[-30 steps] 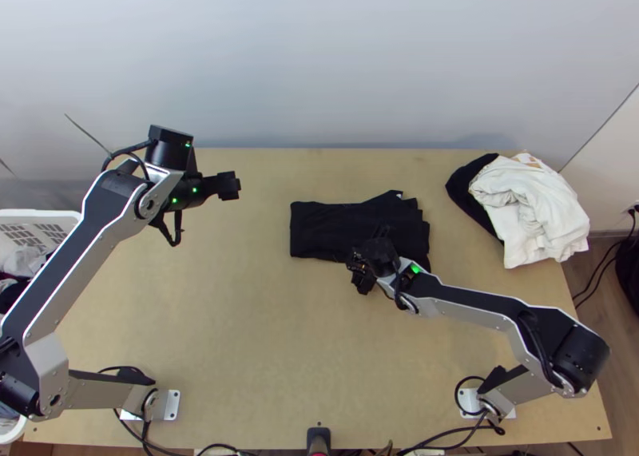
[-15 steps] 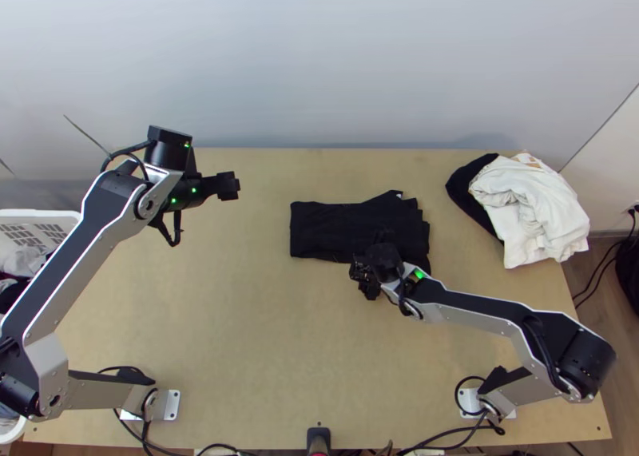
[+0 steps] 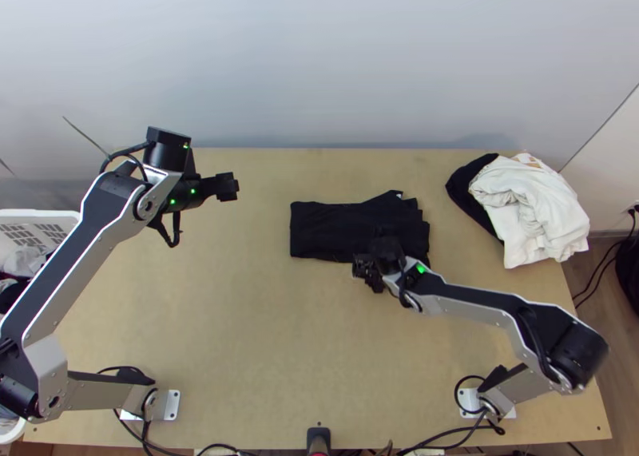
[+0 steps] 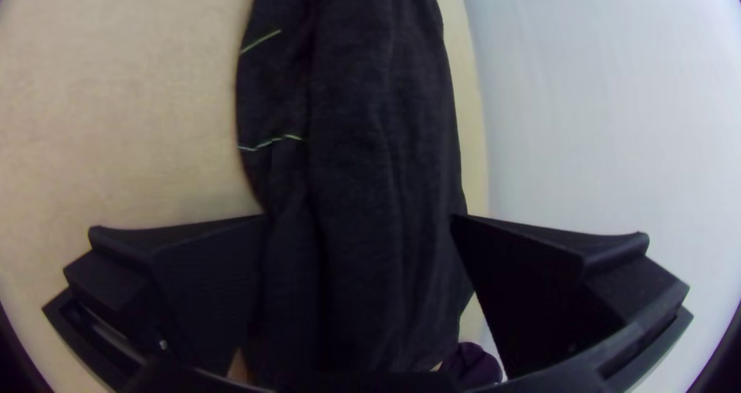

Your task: Fold the t-shirt

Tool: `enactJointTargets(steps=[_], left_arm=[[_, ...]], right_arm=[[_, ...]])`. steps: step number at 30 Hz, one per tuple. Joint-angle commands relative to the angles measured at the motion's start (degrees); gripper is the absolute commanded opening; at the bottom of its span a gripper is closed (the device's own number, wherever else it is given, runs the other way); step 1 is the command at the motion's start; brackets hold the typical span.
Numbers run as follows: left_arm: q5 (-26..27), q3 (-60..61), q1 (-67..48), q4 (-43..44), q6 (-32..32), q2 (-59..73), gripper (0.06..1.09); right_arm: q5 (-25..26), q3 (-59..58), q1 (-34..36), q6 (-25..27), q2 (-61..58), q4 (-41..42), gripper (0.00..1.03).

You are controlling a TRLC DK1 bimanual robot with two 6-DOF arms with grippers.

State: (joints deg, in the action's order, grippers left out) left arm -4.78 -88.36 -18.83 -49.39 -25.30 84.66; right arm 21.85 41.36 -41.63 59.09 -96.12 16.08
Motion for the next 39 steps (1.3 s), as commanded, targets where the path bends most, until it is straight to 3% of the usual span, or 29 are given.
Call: enactJointTargets(steps=[1,3,5,6,7,8,10,12,17,23,32,39], left_arm=[[-0.1,0.5,0.1,0.0,0.1,0.0,1.03],[0.0,0.6,0.1,0.1,0.2,0.0,1.03],[0.0,0.6,0.1,0.2,0.2,0.1,1.03],[0.0,0.5,0.1,0.2,0.2,0.2,1.03],[0.0,0.3,0.1,0.2,0.3,0.2,1.03],[0.0,0.2,0.1,0.2,0.3,0.2,1.03],[0.0,0.0,0.2,0.2,0.3,0.1,1.03],[0.0,0.1,0.5,0.2,0.4,0.0,1.03],[0.0,0.1,1.0,0.2,0.4,-0.6,1.03],[0.1,-0.3,0.8,0.3,0.2,-1.5,1.03],[0.1,-0.9,0.5,-0.4,0.0,-3.7,1.03],[0.1,0.6,0.6,-1.2,0.0,-6.0,1.03]], right_arm=[[0.0,3.9,3.3,2.2,-6.3,2.2,0.99],[0.0,5.3,3.3,2.1,-8.1,2.3,0.94],[0.0,6.5,3.1,2.1,-9.9,2.3,0.78],[0.0,7.0,3.0,2.1,-10.8,2.3,0.60],[0.1,7.2,2.6,2.2,-11.5,2.6,0.34],[0.1,7.9,2.5,2.7,-12.3,3.0,0.23],[0.7,7.9,2.5,2.7,-13.3,5.4,0.10],[2.7,7.0,2.2,3.0,-13.8,10.6,0.03],[5.9,4.6,2.2,2.9,-12.6,21.4,0.03],[8.3,6.3,3.5,2.9,-5.4,23.6,0.03],[10.2,7.9,7.3,3.0,8.8,18.6,0.03],[11.6,11.5,15.5,2.6,19.4,7.7,0.03]])
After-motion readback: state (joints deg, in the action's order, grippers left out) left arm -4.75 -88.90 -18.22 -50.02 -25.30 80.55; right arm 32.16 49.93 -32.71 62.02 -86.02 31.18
